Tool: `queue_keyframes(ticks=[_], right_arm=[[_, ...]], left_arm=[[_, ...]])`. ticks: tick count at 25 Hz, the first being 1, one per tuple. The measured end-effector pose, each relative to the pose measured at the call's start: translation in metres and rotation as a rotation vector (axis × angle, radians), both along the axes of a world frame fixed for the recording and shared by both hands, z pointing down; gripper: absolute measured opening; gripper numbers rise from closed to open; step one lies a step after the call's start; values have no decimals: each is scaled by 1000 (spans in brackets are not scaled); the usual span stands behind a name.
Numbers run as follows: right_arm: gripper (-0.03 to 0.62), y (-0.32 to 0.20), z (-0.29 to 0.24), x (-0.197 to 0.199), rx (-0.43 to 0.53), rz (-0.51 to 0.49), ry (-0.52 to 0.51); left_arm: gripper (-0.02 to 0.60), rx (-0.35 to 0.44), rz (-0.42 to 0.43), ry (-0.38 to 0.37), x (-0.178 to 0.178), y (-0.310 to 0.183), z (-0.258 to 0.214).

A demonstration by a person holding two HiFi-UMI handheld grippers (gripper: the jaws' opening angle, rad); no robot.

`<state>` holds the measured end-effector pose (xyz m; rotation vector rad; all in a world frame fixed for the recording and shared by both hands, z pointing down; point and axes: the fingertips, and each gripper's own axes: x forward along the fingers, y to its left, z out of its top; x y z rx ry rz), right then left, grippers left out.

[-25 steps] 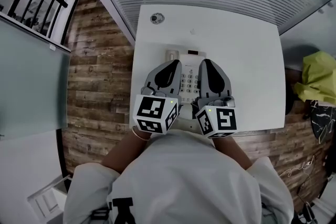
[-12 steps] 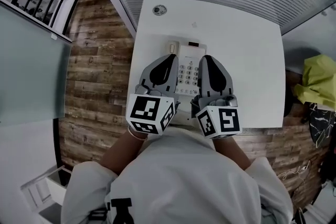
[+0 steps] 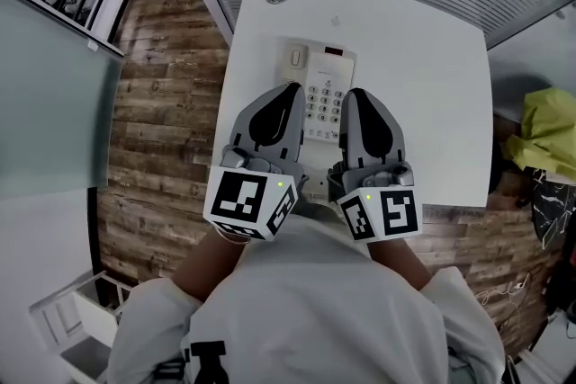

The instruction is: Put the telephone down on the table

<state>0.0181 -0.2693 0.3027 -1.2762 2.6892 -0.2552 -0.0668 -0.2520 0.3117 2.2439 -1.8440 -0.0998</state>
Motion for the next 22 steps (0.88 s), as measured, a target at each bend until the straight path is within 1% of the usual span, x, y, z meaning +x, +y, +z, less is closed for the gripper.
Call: queue_keyframes(ticks=[6, 9, 17, 22], right_arm=[[34, 35, -8, -2, 29, -3, 7], [34, 59, -10, -5, 27, 5, 4], [34, 155, -20, -18, 47, 7, -10], [34, 208, -18, -7, 43, 41, -23]], left_arm=[[5, 28, 19, 8, 6, 32, -9], [5, 38, 26, 10, 4, 55, -14], [5, 46, 60, 5, 4, 145, -22], [5, 53, 91, 2, 16, 193, -25]])
